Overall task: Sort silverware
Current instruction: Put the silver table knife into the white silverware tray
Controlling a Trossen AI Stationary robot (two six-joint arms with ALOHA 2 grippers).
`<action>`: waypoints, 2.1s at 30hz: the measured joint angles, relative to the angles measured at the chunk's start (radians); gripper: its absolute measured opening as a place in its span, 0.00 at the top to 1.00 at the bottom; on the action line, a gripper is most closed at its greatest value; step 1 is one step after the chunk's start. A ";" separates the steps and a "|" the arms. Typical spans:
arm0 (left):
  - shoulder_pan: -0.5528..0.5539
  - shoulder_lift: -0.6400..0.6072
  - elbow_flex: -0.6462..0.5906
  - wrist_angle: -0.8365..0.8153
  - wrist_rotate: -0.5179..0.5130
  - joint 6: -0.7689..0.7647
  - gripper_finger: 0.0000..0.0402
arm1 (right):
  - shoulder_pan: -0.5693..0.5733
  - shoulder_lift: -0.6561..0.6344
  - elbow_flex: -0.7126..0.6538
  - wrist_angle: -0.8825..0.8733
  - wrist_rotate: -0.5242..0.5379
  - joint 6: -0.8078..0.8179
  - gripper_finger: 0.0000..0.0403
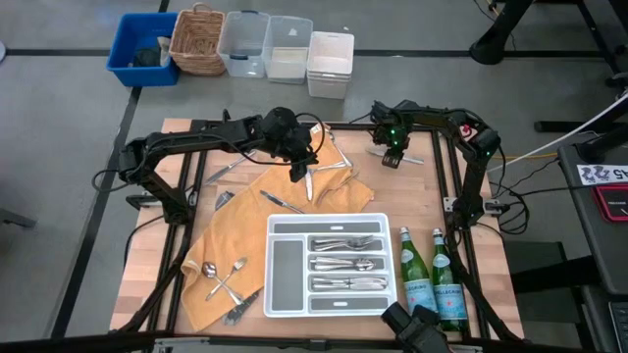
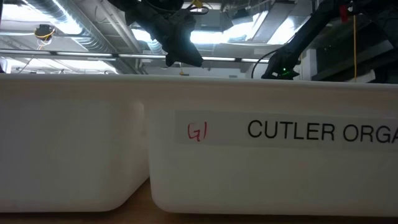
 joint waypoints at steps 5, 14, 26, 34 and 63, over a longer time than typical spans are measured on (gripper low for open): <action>0.000 0.000 0.000 0.000 0.000 -0.003 0.82 | 0.014 0.021 0.000 0.002 0.034 0.001 0.70; -0.001 0.000 0.000 0.000 0.000 -0.027 0.82 | 0.041 0.034 0.002 -0.001 0.085 0.008 0.79; -0.001 0.000 0.000 0.000 0.000 -0.030 0.82 | 0.079 0.035 0.002 -0.029 0.067 -0.042 0.88; -0.001 0.000 0.000 0.000 0.000 -0.030 0.82 | 0.080 0.034 0.003 -0.041 0.055 -0.045 0.93; -0.001 0.000 0.000 0.000 0.000 -0.026 0.82 | 0.160 0.036 0.002 -0.086 0.003 0.002 0.89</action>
